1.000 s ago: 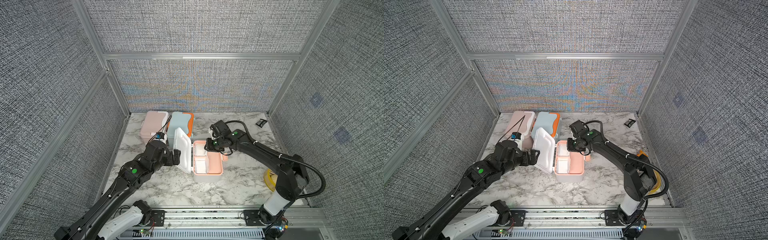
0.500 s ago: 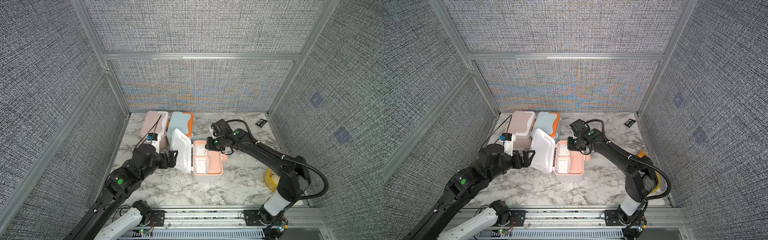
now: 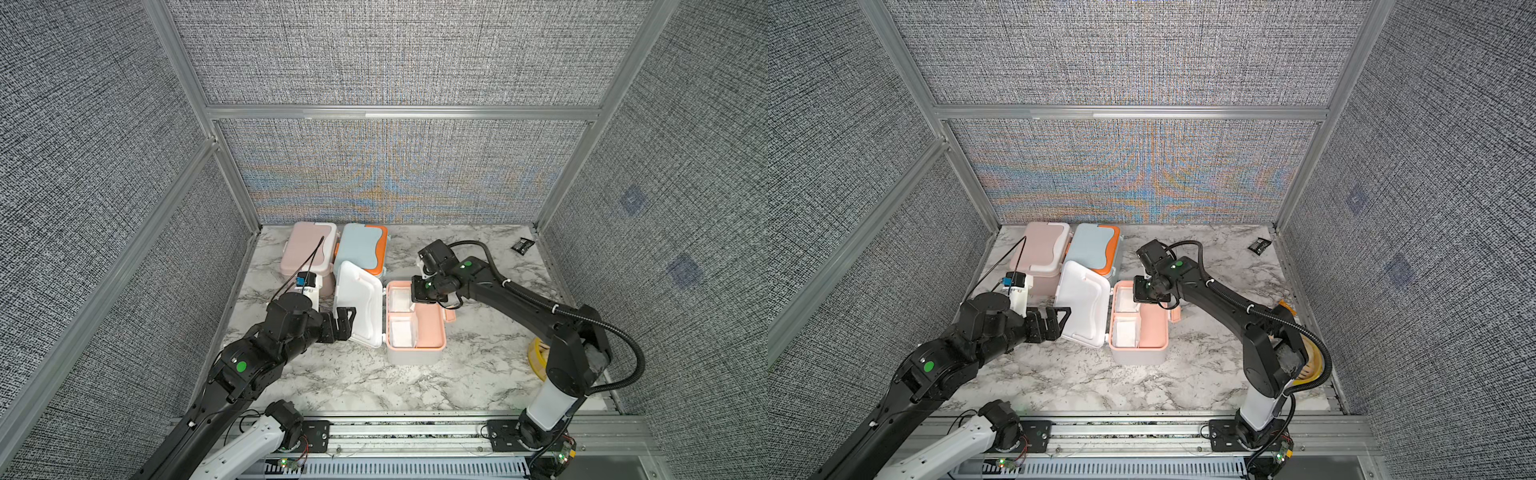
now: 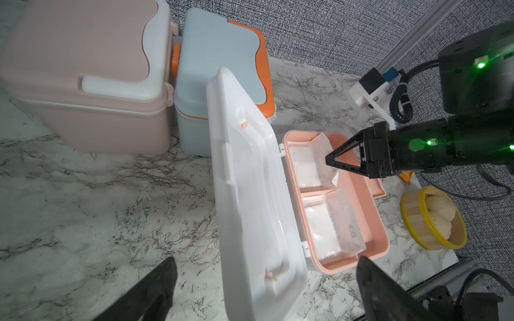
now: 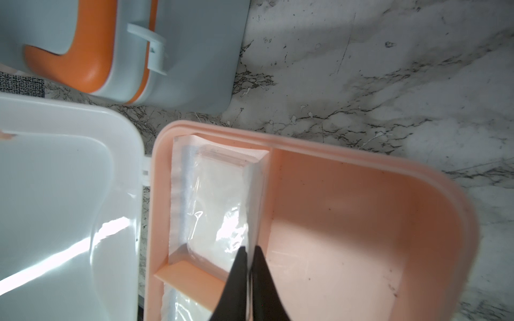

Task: Open first aid kits and take out gauze
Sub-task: Pick up the gauze from the first aid kit.

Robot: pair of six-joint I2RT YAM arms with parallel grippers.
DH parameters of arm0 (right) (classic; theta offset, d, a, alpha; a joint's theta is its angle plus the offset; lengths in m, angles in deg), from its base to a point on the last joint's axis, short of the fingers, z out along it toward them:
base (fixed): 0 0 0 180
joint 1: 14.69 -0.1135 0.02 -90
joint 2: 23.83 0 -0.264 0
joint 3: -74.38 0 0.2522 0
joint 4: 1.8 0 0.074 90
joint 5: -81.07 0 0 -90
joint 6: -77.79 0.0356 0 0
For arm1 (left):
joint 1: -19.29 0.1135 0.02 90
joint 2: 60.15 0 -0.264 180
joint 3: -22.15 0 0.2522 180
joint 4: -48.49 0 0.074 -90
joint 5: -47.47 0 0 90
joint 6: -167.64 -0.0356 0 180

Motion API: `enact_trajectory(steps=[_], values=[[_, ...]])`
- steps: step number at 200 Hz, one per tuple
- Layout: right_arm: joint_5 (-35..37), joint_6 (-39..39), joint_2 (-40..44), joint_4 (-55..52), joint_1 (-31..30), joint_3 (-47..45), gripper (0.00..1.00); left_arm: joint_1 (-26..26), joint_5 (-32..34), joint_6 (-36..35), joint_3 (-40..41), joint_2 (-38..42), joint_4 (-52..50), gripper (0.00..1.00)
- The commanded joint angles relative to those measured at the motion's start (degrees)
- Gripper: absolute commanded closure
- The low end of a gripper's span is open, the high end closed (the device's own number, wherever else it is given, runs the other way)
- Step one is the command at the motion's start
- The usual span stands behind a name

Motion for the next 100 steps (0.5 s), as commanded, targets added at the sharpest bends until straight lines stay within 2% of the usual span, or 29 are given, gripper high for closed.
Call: enact_trajectory(steps=[1, 65, 100], values=[[0.35, -0.27, 1.36, -1.46, -0.14, 0.66, 1.0, 0.09, -1.37, 0.0, -0.24, 0.45, 0.39, 0.0], [0.41, -0.79, 13.28, 0.58, -0.11, -0.48, 1.0, 0.05, -3.54, -0.1, -1.89, 1.66, 0.67, 0.0], [6.8, -3.41, 21.03, -2.68, 3.88, -2.36, 1.0, 0.09, -7.74, -0.17, -1.71, 1.66, 2.8, 0.0]])
